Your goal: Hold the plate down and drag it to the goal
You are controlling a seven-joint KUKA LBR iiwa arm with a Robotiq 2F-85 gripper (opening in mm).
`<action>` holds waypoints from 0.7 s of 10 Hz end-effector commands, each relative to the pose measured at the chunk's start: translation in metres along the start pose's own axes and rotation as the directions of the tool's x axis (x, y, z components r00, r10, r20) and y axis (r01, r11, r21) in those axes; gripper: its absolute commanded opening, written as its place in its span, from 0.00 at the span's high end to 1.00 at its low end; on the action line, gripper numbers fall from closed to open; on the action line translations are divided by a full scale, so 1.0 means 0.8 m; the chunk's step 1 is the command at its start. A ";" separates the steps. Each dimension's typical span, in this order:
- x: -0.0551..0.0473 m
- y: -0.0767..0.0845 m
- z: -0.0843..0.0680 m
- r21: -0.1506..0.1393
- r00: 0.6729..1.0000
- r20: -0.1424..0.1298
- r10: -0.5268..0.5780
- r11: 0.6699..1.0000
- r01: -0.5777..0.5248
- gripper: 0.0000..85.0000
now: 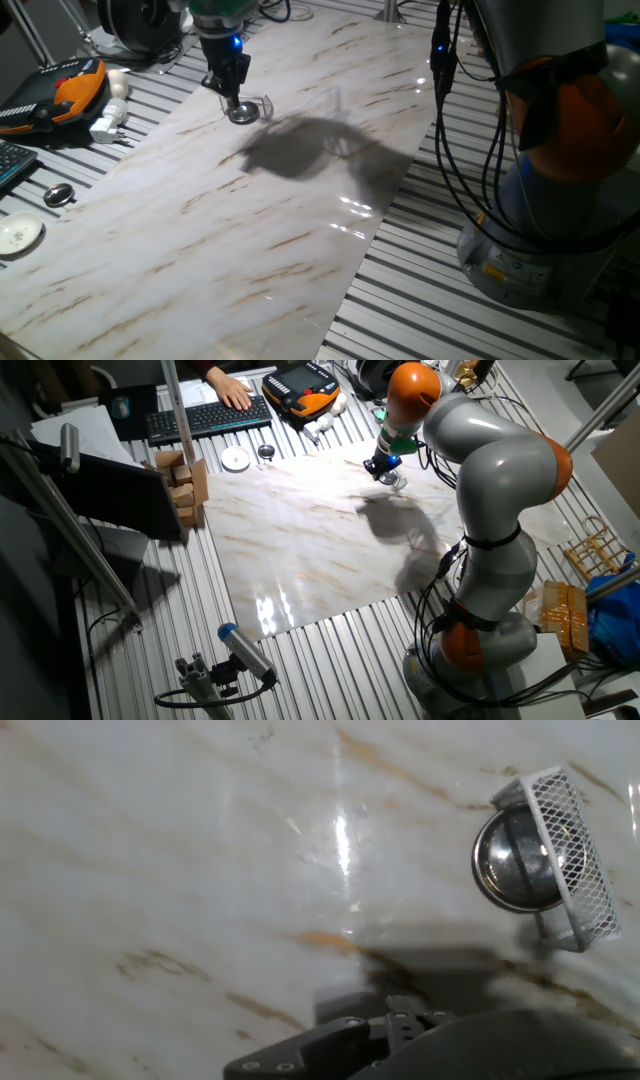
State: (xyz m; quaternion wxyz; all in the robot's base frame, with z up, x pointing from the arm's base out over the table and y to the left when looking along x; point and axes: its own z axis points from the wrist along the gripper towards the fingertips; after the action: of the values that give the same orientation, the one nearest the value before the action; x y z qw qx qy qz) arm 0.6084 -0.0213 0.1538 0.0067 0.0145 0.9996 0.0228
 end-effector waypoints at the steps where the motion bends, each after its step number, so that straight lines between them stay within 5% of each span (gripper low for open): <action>1: 0.000 -0.001 -0.002 0.002 1.000 0.003 -0.029 1.000 0.029 1.00; 7: 0.000 -0.003 -0.003 0.019 1.000 0.017 -0.022 1.000 0.022 1.00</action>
State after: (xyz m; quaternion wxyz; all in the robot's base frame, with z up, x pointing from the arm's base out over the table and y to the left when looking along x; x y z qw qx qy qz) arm 0.6081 -0.0239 0.1565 0.0156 0.0035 0.9998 0.0116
